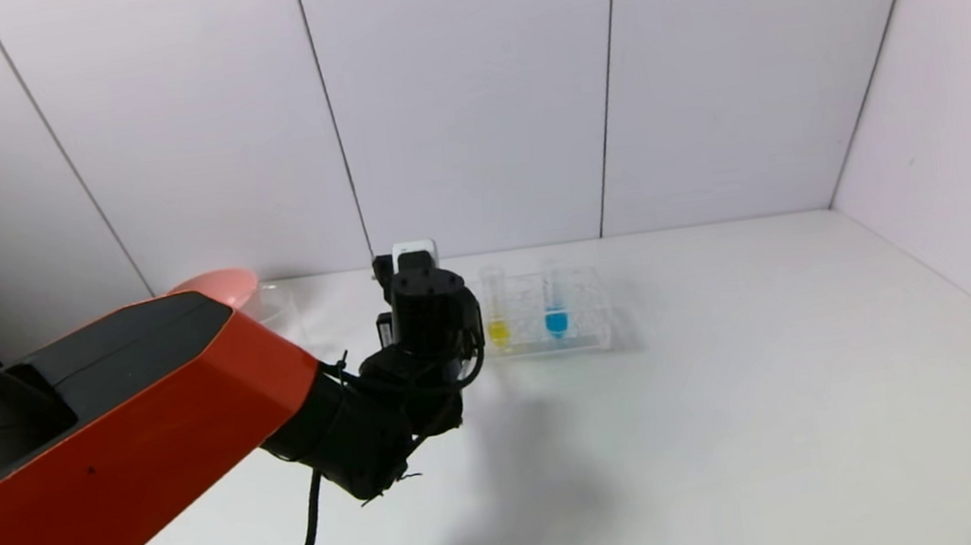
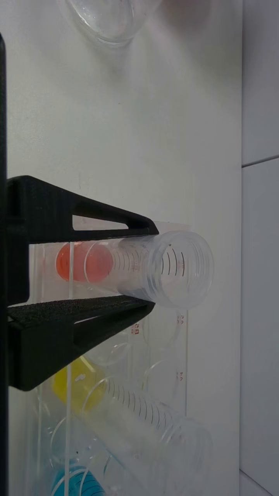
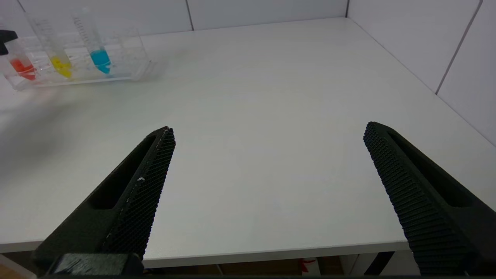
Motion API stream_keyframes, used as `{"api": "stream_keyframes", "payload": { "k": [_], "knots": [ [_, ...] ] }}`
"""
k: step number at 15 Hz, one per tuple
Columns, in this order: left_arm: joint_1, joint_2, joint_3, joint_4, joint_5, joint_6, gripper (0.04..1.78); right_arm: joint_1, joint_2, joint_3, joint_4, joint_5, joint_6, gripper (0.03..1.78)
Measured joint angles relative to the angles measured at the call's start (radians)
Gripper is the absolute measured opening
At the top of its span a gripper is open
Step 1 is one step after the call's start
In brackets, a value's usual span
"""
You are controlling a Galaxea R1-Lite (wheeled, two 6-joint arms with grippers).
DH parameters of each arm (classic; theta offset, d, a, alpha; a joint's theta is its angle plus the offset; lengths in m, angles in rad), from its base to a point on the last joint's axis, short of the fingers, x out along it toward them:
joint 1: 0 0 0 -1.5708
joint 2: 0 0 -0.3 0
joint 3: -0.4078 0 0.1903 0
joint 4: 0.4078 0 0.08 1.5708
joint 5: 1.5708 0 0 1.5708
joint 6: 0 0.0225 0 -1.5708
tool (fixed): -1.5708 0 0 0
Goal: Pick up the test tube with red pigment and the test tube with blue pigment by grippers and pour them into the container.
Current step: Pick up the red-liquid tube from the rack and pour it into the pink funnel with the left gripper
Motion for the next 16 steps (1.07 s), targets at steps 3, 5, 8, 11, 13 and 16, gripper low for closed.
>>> {"api": "stream_keyframes", "payload": {
  "k": [3, 5, 8, 11, 13, 16],
  "knots": [
    [-0.003, -0.004, -0.004, 0.001, 0.005, 0.006, 0.42, 0.0, 0.0, 0.0, 0.0, 0.0, 0.0, 1.77],
    [-0.003, -0.019, -0.016, 0.003, 0.007, 0.035, 0.42, 0.0, 0.0, 0.0, 0.0, 0.0, 0.0, 1.77],
    [-0.005, -0.059, -0.041, 0.002, 0.007, 0.093, 0.42, 0.0, 0.0, 0.0, 0.0, 0.0, 0.0, 1.77],
    [-0.011, -0.096, -0.051, 0.001, 0.01, 0.109, 0.42, 0.0, 0.0, 0.0, 0.0, 0.0, 0.0, 1.77],
    [-0.014, -0.112, -0.048, 0.0, 0.01, 0.109, 0.42, 0.0, 0.0, 0.0, 0.0, 0.0, 0.0, 1.77],
    [-0.014, -0.136, -0.032, 0.008, -0.001, 0.109, 0.42, 0.0, 0.0, 0.0, 0.0, 0.0, 0.0, 1.77]
  ]
}}
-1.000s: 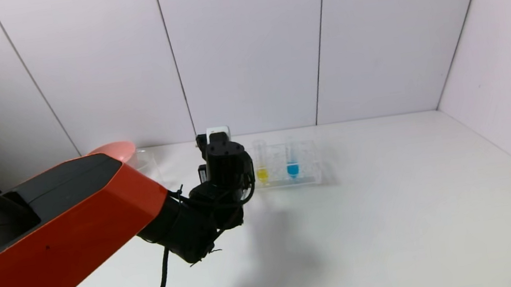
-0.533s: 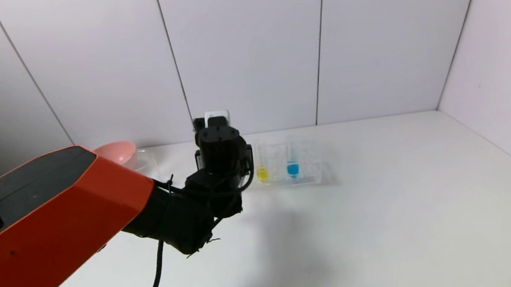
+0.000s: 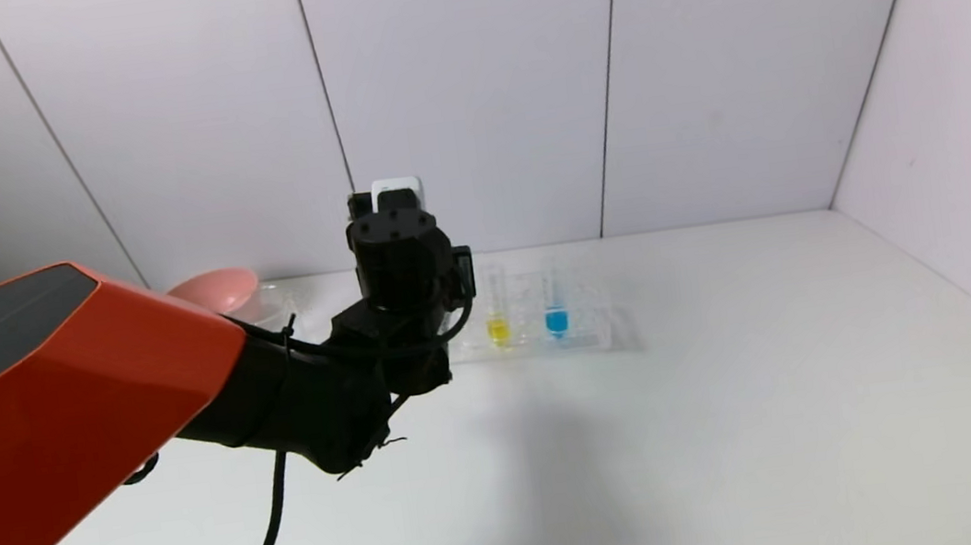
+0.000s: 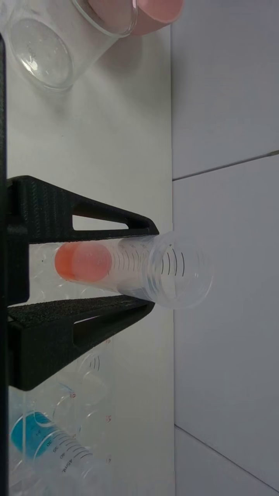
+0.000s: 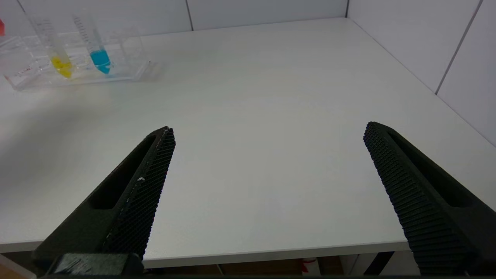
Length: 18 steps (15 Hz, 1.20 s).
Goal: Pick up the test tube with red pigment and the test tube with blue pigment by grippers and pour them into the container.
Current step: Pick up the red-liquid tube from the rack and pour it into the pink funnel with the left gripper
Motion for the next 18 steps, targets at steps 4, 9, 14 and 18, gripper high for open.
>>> {"api": "stream_keyframes", "payload": {
  "k": [4, 9, 14, 18],
  "knots": [
    [0.045, -0.122, 0.108, 0.029, -0.158, -0.001, 0.42, 0.0, 0.0, 0.0, 0.0, 0.0, 0.0, 1.77],
    [0.364, -0.375, 0.288, 0.13, -0.661, 0.005, 0.42, 0.0, 0.0, 0.0, 0.0, 0.0, 0.0, 1.77],
    [0.81, -0.506, 0.354, 0.22, -1.237, 0.07, 0.42, 0.0, 0.0, 0.0, 0.0, 0.0, 0.0, 1.77],
    [1.098, -0.489, 0.36, 0.237, -1.668, 0.153, 0.42, 0.0, 0.0, 0.0, 0.0, 0.0, 0.0, 1.77]
  ]
}}
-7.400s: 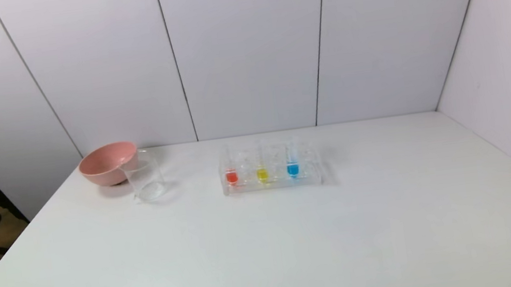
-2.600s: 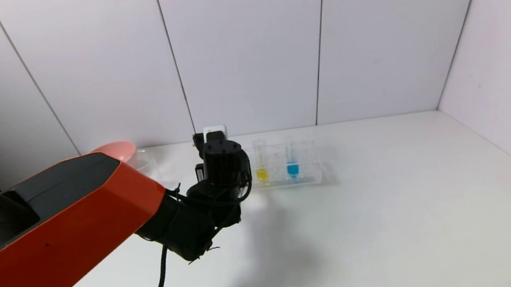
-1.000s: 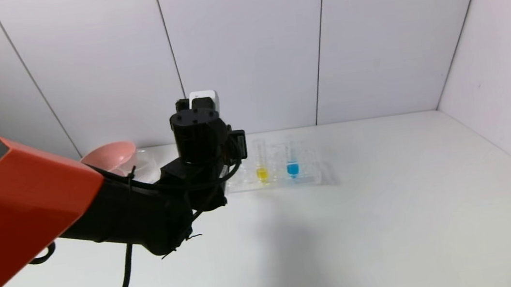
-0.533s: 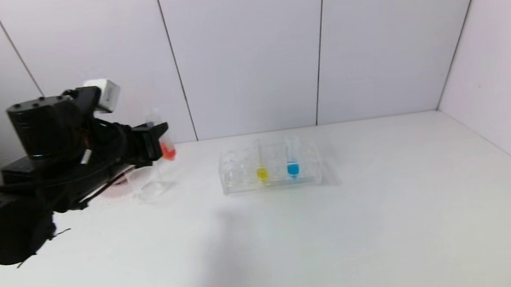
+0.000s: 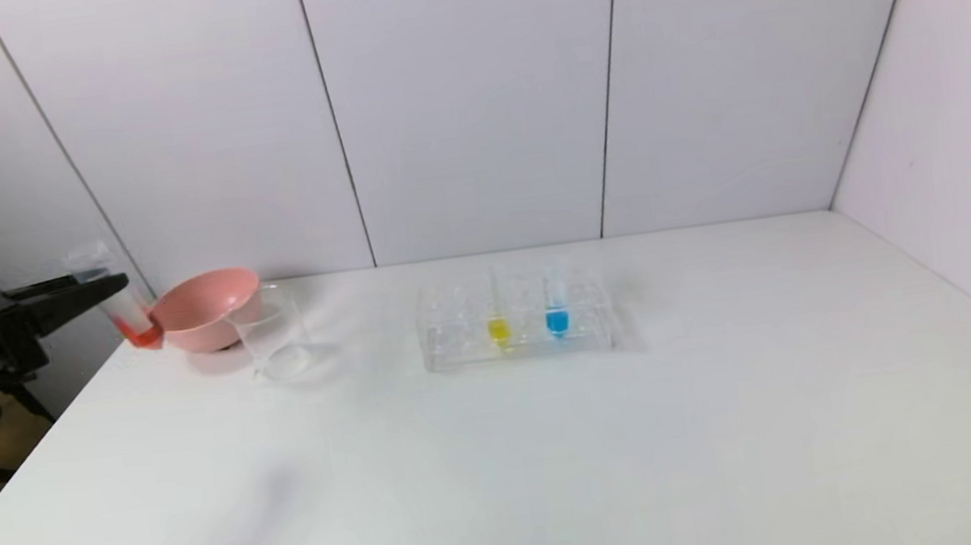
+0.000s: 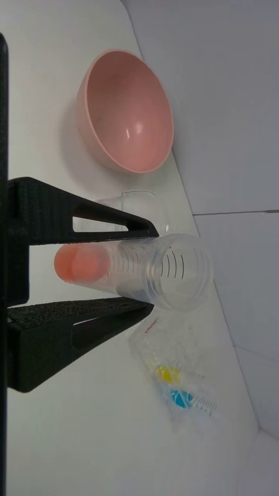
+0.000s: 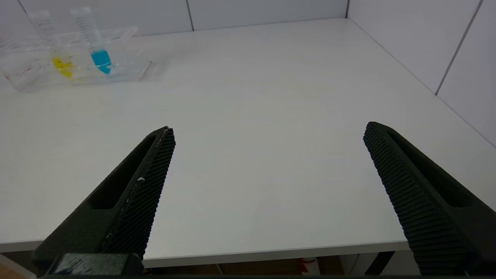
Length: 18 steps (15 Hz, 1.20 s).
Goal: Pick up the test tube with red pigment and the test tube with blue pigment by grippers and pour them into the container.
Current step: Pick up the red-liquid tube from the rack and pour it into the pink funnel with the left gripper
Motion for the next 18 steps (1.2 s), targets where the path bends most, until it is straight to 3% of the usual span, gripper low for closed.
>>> {"api": "stream_keyframes", "payload": {
  "k": [2, 6, 10, 13, 18],
  "knots": [
    [0.041, 0.041, -0.008, 0.002, -0.081, 0.046, 0.42, 0.0, 0.0, 0.0, 0.0, 0.0, 0.0, 1.77],
    [0.038, 0.124, -0.104, 0.055, -0.066, 0.051, 0.42, 0.0, 0.0, 0.0, 0.0, 0.0, 0.0, 1.77],
    [-0.016, 0.182, -0.321, 0.364, -0.003, 0.135, 0.42, 0.0, 0.0, 0.0, 0.0, 0.0, 0.0, 1.77],
    [-0.081, 0.231, -0.518, 0.664, 0.116, 0.227, 0.42, 0.0, 0.0, 0.0, 0.0, 0.0, 0.0, 1.77],
    [-0.186, 0.331, -0.823, 1.161, 0.42, 0.443, 0.42, 0.0, 0.0, 0.0, 0.0, 0.0, 0.0, 1.77]
  ]
}}
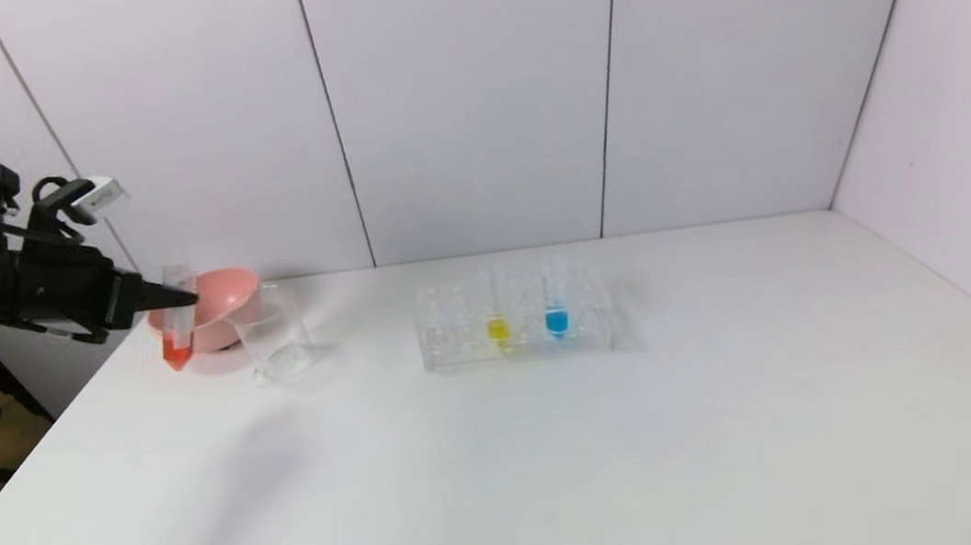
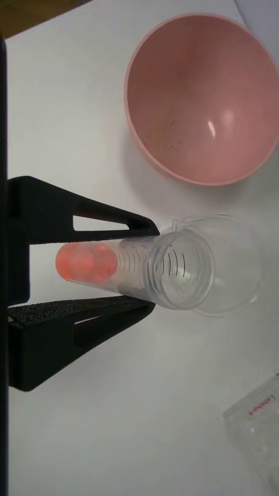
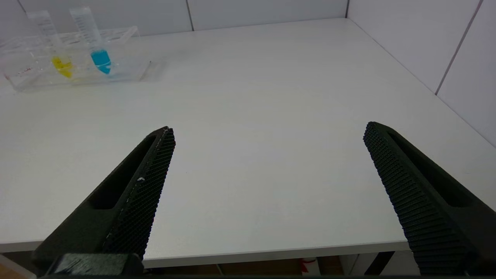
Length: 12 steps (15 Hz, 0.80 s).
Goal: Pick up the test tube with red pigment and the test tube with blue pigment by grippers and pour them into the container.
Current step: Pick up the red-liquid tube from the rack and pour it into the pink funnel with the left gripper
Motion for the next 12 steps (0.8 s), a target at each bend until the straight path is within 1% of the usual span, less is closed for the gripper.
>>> {"api": "stream_keyframes", "payload": {
  "k": [3, 7, 10, 12],
  "knots": [
    [-0.035, 0.044, -0.139, 0.192, 0.094, 0.108, 0.42, 0.0, 0.0, 0.0, 0.0, 0.0, 0.0, 1.77],
    [-0.066, 0.095, -0.33, 0.393, 0.177, 0.236, 0.42, 0.0, 0.0, 0.0, 0.0, 0.0, 0.0, 1.77],
    [-0.096, 0.131, -0.382, 0.394, 0.27, 0.329, 0.42, 0.0, 0.0, 0.0, 0.0, 0.0, 0.0, 1.77],
    [-0.113, 0.148, -0.391, 0.36, 0.309, 0.341, 0.42, 0.0, 0.0, 0.0, 0.0, 0.0, 0.0, 1.77]
  ]
}}
